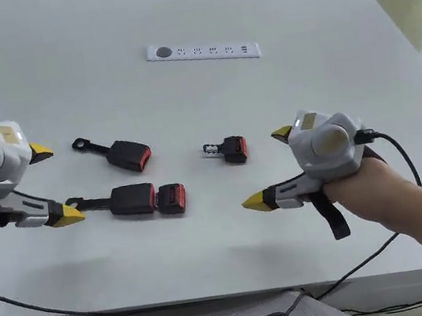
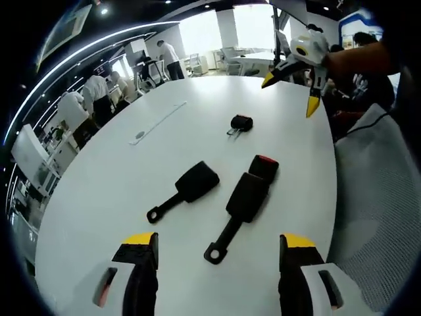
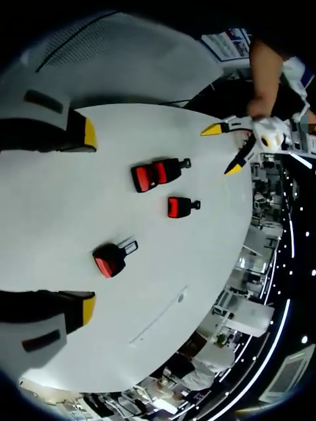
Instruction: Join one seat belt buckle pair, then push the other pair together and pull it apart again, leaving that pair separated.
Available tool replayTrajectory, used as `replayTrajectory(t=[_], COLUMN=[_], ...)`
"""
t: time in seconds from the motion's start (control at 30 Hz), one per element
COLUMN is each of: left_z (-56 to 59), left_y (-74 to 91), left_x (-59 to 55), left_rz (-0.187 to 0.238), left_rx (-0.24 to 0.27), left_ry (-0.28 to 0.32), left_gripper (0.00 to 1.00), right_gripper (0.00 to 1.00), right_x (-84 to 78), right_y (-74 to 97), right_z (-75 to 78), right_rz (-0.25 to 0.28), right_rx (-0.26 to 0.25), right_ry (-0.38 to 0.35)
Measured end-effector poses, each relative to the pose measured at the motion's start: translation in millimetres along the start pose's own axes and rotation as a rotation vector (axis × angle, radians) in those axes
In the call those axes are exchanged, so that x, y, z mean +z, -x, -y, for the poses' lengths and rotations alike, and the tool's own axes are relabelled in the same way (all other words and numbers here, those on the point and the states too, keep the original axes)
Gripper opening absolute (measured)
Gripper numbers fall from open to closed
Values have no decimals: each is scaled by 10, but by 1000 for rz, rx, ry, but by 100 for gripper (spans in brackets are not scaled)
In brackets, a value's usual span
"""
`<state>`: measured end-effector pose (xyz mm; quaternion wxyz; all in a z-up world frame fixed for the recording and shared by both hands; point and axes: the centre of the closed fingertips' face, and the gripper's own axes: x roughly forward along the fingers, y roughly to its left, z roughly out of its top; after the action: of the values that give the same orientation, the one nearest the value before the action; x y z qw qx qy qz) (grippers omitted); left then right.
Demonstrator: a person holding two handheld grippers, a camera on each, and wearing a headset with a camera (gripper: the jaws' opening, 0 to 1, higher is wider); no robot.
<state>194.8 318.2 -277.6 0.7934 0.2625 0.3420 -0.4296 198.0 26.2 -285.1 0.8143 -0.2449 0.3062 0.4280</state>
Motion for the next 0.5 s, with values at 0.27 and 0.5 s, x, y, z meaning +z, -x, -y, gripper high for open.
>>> replayTrajectory(t=[0.27, 0.5], left_z=[16, -8], left_y=[227, 293], left_x=[-254, -387], left_rz=[7, 20], left_rx=[41, 70], left_ry=[86, 166], left_gripper=[86, 96], right_gripper=[94, 100], right_x=[-44, -8], right_y=[78, 118], right_z=[-37, -59], right_rz=[19, 43], right_rx=[-15, -39], right_ry=[-30, -40])
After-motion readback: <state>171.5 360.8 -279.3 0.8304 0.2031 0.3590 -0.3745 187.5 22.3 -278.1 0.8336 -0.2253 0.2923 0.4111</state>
